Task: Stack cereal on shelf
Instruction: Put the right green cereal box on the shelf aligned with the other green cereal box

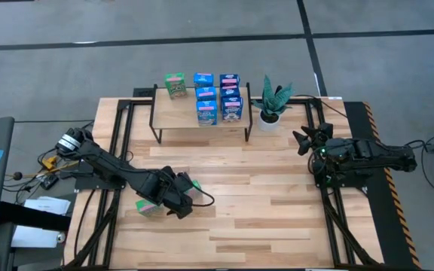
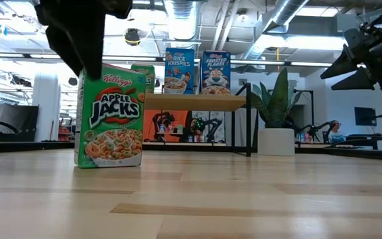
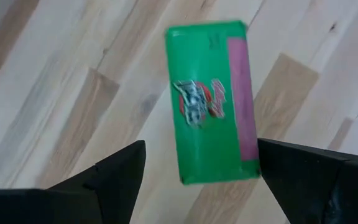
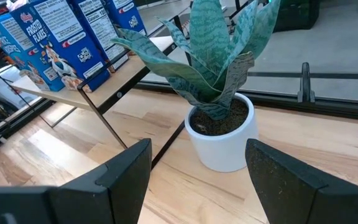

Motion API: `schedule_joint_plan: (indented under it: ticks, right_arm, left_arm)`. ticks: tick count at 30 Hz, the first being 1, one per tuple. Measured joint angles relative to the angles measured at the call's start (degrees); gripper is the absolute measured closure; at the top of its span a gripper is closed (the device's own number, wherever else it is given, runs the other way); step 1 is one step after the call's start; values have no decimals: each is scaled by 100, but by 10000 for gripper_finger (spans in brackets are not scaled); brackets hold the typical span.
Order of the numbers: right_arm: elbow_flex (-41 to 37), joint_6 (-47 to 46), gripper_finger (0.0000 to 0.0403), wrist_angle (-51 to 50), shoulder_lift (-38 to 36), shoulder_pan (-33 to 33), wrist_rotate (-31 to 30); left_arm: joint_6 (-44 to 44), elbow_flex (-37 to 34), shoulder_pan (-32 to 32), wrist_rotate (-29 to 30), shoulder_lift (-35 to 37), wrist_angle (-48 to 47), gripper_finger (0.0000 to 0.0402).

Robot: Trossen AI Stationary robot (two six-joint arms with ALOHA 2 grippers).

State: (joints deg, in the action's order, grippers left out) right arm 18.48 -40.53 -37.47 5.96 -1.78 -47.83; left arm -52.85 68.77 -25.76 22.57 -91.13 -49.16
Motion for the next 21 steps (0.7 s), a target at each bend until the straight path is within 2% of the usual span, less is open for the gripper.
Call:
schedule_joint_plan:
  ticks: [8,17,21]
  right_arm:
    - [0,0,117,0,0,0,-5]
    - [-1,0,117,-2,0,0,-6]
    - [0,0,117,-2,0,0,-7]
  left_arm:
    - [108,-11,2,83,2,50,127]
    - [309,-11,26,131,4,60,225]
    - [204,-9,26,114,4,60,255]
